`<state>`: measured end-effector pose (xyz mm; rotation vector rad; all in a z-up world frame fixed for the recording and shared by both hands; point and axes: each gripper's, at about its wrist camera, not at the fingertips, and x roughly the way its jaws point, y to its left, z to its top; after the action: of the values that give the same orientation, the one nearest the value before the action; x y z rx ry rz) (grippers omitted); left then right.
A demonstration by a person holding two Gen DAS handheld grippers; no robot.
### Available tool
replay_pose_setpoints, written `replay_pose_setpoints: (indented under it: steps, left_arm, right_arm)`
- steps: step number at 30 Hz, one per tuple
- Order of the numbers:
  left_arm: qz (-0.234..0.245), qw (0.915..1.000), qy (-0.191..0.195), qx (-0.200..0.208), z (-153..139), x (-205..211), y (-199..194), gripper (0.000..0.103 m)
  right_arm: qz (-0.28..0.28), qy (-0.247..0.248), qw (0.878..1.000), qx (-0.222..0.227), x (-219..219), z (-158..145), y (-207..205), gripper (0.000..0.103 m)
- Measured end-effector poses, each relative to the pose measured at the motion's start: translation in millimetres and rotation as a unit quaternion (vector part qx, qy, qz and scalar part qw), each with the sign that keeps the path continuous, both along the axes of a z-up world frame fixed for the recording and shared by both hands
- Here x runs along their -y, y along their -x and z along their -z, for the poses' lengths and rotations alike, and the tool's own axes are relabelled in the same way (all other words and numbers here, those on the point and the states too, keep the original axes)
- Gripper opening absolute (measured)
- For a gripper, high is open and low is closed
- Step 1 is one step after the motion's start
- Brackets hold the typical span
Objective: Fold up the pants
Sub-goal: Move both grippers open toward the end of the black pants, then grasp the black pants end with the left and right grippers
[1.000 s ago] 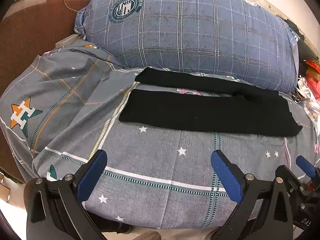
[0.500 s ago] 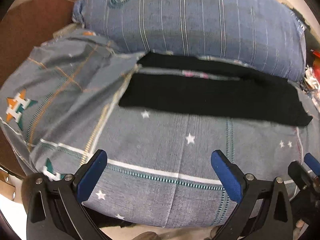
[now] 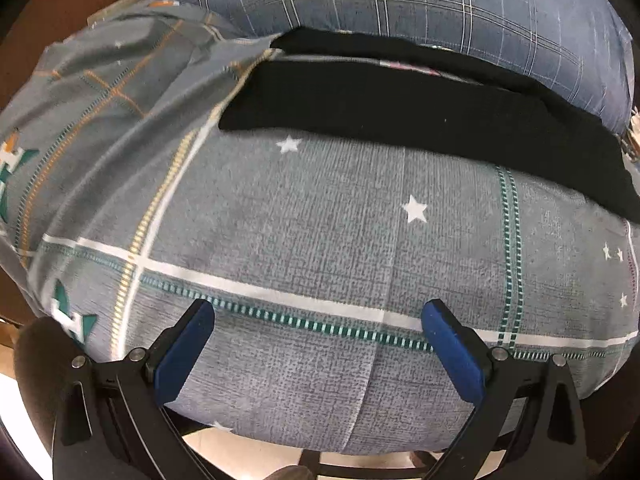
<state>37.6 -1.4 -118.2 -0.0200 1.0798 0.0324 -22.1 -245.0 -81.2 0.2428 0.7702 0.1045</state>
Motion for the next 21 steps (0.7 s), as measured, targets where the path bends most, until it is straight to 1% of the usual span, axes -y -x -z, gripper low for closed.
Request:
replay_pose_setpoints:
  steps: [3, 10, 13, 15, 16, 17, 18, 19, 21]
  left_arm:
    - [0.001, 0.9999, 0.010, -0.001, 0.8, -3.4, -2.9, 0.103]
    - [0.009, 0.9997, 0.015, 0.018, 2.8, -4.6, 0.5, 0.103]
    - [0.019, 0.9998, 0.008, 0.006, 1.0, -1.3, 4.9, 0.103]
    - [0.019, 0.9996, 0.023, 0.002, -2.2, -3.9, 5.3, 0.099]
    - [0.016, 0.9993, 0.033, 0.009, -7.0, -6.6, 6.8, 0.090]
    - [0.015, 0.9989, 0.042, 0.012, -11.9, -9.2, 6.9, 0.083]
    - [0.015, 0.9984, 0.052, 0.017, -17.3, -11.6, 6.4, 0.082]
    - [0.012, 0.9973, 0.066, 0.030, -27.0, -17.4, 6.6, 0.083]
    - [0.004, 0.9953, 0.081, 0.054, -43.5, -28.6, 5.7, 0.083]
  right_arm:
    - [-0.001, -0.001, 1.000, 0.000, 0.0, 0.3, -0.5, 0.103]
    - [-0.002, -0.003, 1.000, -0.004, -1.6, 1.6, -3.0, 0.103]
    - [-0.002, 0.001, 1.000, 0.005, -3.3, -1.4, -2.1, 0.103]
    - [-0.001, 0.023, 0.999, 0.024, -7.6, -5.9, 2.4, 0.103]
    - [-0.002, 0.037, 0.999, 0.035, -10.3, -8.6, 4.7, 0.103]
    - [-0.005, 0.054, 0.997, 0.051, -13.2, -13.4, 7.5, 0.103]
    - [-0.008, 0.062, 0.996, 0.061, -14.2, -16.9, 9.0, 0.103]
    - [-0.010, 0.067, 0.995, 0.067, -14.4, -20.1, 9.7, 0.103]
    - [-0.010, 0.076, 0.994, 0.075, -8.8, -27.2, 8.5, 0.103]
